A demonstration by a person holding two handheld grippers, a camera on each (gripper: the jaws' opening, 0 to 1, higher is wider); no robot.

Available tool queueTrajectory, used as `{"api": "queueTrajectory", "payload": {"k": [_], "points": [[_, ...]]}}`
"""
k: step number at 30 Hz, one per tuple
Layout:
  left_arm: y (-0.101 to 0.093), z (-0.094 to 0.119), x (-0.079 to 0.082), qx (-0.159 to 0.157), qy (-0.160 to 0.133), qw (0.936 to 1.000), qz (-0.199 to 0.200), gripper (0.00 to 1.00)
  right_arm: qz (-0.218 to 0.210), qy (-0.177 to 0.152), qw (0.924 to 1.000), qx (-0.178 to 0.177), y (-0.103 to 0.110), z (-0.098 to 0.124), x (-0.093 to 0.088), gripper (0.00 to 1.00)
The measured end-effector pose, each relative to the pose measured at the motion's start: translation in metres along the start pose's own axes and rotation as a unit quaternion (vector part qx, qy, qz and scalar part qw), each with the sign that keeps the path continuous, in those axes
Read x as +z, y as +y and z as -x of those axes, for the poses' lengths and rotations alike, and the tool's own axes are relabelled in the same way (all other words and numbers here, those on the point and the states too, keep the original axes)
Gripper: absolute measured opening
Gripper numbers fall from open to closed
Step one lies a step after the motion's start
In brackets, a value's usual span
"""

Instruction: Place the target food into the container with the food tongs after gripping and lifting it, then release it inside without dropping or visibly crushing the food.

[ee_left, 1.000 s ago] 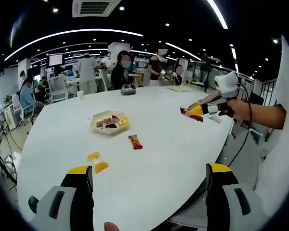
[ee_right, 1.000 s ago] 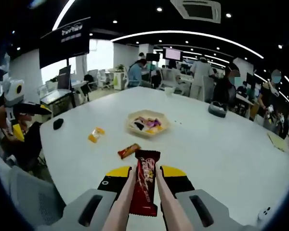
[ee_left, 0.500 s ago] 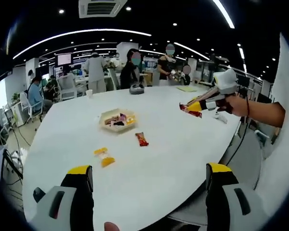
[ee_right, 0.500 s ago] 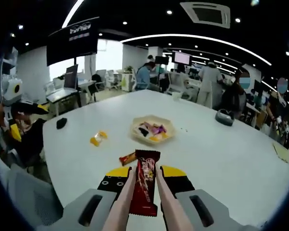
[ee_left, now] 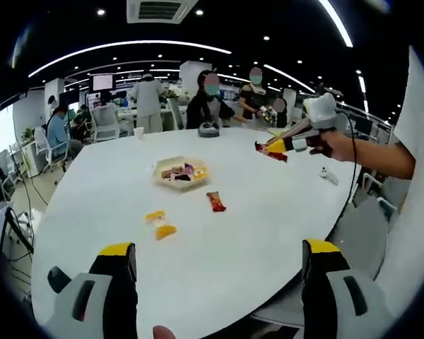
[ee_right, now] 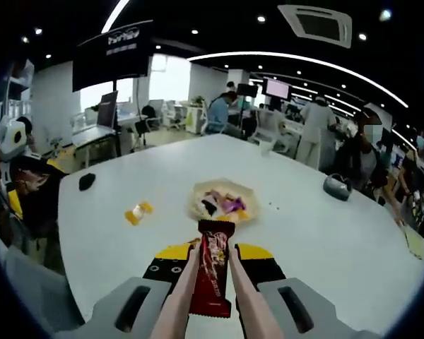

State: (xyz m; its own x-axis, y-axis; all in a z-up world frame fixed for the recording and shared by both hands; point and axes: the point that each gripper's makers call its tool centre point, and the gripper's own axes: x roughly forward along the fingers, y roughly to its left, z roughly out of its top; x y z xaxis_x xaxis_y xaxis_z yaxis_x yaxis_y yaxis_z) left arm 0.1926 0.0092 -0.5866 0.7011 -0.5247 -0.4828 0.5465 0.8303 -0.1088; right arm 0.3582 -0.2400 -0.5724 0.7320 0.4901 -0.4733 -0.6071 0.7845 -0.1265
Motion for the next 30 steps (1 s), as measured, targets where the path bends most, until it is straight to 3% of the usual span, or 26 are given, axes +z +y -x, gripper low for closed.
{"api": "queueTrajectory", "payload": {"k": [16, 30], "points": [[0.019, 0.014, -0.005, 0.023, 0.009, 0.9997, 0.01, 0.98, 0.033, -0.011, 0.9993, 0.012, -0.02, -0.062, 0.044, 0.22], [0.026, 0.022, -0.014, 0.039, 0.011, 0.9989, 0.023, 0.98, 0.045, -0.009, 0.9988, 0.018, -0.04, -0.105, 0.06, 0.22]]}}
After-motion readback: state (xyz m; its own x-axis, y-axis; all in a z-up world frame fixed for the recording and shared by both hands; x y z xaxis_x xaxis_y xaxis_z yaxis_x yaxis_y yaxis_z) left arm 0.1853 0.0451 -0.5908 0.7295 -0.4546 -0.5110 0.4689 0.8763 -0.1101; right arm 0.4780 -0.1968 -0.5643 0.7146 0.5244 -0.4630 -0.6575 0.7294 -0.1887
